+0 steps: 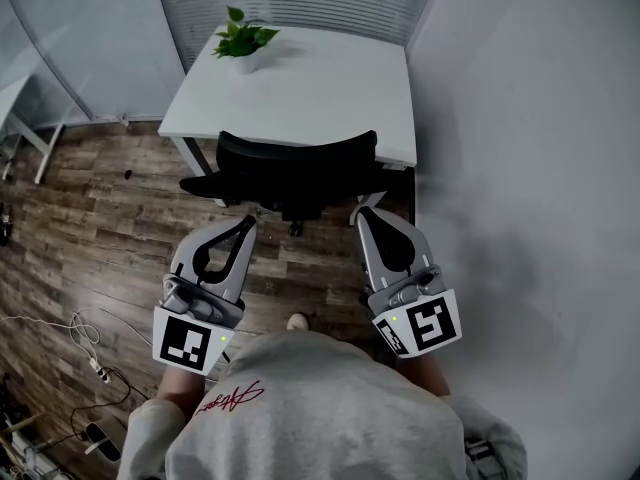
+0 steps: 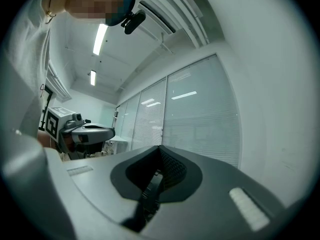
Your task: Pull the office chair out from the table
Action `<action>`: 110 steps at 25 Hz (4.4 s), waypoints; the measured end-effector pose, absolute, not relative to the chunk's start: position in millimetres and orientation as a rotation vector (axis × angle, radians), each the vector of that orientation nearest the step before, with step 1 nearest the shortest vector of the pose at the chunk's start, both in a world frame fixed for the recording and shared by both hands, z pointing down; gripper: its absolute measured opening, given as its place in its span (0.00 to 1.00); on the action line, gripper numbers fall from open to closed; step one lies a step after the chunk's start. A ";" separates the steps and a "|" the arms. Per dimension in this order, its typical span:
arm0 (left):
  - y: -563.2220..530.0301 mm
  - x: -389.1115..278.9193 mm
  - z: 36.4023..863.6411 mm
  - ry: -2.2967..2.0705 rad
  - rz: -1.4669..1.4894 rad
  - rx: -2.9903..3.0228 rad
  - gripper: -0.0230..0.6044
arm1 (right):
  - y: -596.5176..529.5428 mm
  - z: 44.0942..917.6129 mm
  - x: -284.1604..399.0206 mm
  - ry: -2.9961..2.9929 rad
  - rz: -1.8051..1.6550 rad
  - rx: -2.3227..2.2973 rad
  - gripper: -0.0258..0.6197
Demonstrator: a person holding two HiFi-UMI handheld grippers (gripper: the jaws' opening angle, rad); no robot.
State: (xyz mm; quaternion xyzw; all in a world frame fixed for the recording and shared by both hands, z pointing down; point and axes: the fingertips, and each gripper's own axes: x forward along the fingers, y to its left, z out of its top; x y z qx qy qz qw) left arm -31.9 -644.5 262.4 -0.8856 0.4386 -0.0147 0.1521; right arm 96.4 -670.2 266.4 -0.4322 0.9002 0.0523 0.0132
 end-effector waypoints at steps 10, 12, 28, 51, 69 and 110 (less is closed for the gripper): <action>-650.3 -27.2 253.2 1.231 -0.031 -2.527 0.03 | -675.2 261.0 98.2 2.799 0.186 -1.353 0.04; -650.5 -30.1 249.9 1.233 -0.023 -2.520 0.03 | -674.7 258.8 95.2 2.796 0.193 -1.347 0.04; -653.4 -56.0 246.0 1.186 -0.039 -2.552 0.03 | -673.7 247.3 74.0 2.781 0.217 -1.405 0.04; -668.3 -87.5 269.6 1.217 -0.120 -2.603 0.03 | -684.6 267.4 59.5 2.879 0.289 -1.423 0.04; -684.0 -104.0 324.0 1.144 -0.458 -2.583 0.12 | -705.3 311.1 61.6 3.082 0.531 -1.389 0.08; -732.1 -94.0 435.3 0.826 -1.078 -2.410 0.35 | -761.6 438.7 73.4 3.768 1.137 -0.996 0.35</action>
